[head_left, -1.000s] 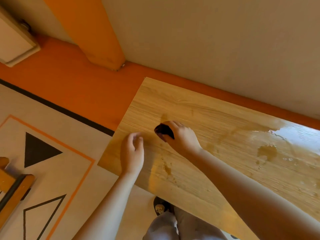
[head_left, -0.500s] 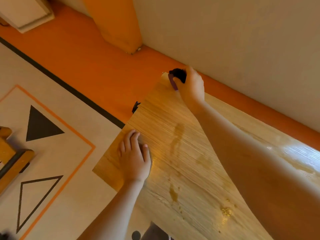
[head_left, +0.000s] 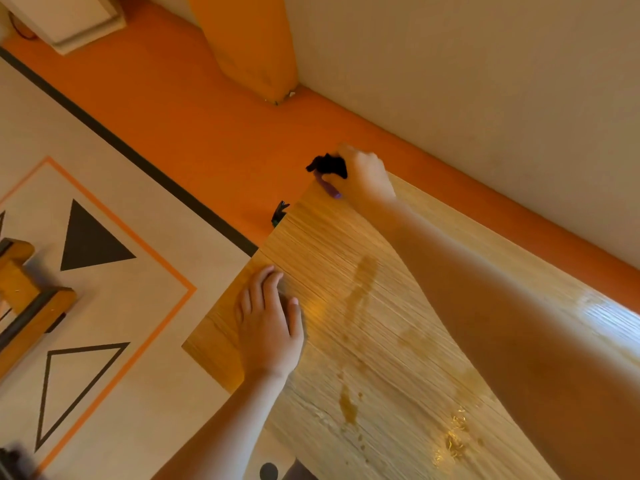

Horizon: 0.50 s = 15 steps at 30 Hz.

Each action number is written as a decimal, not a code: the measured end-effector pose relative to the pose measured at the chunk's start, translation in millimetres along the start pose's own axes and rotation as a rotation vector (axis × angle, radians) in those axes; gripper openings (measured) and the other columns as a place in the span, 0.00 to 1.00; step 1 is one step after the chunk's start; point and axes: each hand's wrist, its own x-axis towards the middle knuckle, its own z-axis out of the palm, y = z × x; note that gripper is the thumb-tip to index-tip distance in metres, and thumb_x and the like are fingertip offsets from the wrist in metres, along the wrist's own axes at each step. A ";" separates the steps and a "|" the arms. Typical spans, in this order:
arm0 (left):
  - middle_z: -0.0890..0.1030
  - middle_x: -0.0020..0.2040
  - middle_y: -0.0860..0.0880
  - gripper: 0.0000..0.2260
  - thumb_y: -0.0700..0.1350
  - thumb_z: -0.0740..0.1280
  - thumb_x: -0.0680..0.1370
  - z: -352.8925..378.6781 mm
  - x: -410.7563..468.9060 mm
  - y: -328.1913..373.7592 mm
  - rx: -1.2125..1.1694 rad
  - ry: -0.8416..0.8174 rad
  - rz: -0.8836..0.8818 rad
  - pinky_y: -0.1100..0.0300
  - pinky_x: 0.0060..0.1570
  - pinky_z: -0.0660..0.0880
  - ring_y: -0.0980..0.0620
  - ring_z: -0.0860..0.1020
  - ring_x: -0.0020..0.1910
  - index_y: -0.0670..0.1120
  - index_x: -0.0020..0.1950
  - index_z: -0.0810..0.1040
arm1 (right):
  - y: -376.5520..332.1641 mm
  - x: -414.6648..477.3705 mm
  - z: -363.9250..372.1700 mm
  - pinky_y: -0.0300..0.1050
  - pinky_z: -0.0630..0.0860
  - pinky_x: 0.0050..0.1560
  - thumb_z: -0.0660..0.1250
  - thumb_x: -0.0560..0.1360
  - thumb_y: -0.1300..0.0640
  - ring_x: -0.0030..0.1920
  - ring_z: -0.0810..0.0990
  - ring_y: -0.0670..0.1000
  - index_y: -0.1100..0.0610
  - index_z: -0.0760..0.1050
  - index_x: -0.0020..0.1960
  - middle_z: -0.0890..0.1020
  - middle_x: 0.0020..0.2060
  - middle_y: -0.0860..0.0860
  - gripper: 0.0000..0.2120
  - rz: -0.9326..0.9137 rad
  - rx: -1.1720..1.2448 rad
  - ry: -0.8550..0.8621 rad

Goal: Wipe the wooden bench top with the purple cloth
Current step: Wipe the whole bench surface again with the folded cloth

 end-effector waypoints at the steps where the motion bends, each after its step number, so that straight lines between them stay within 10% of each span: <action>1: 0.71 0.68 0.47 0.18 0.50 0.57 0.78 -0.1 -0.1 0.6 0.000 0.002 0.001 0.48 0.64 0.67 0.46 0.69 0.65 0.44 0.64 0.73 | 3.5 1.9 -2.9 0.42 0.76 0.42 0.66 0.76 0.57 0.49 0.80 0.53 0.59 0.72 0.59 0.80 0.51 0.54 0.13 -0.018 -0.041 -0.004; 9: 0.71 0.68 0.49 0.18 0.51 0.56 0.77 -0.3 -0.8 -0.2 -0.004 0.006 -0.003 0.49 0.65 0.65 0.48 0.68 0.65 0.45 0.63 0.72 | 15.4 19.5 -9.1 0.54 0.77 0.46 0.65 0.75 0.61 0.48 0.78 0.57 0.62 0.73 0.51 0.80 0.49 0.57 0.07 0.009 -0.025 0.236; 15: 0.71 0.67 0.49 0.19 0.51 0.56 0.77 -1.9 -1.1 2.8 -0.005 0.019 -0.007 0.51 0.65 0.65 0.48 0.68 0.66 0.45 0.63 0.73 | -13.3 -12.3 24.4 0.51 0.77 0.41 0.65 0.73 0.64 0.45 0.77 0.56 0.61 0.73 0.51 0.78 0.50 0.57 0.07 -0.154 0.016 0.045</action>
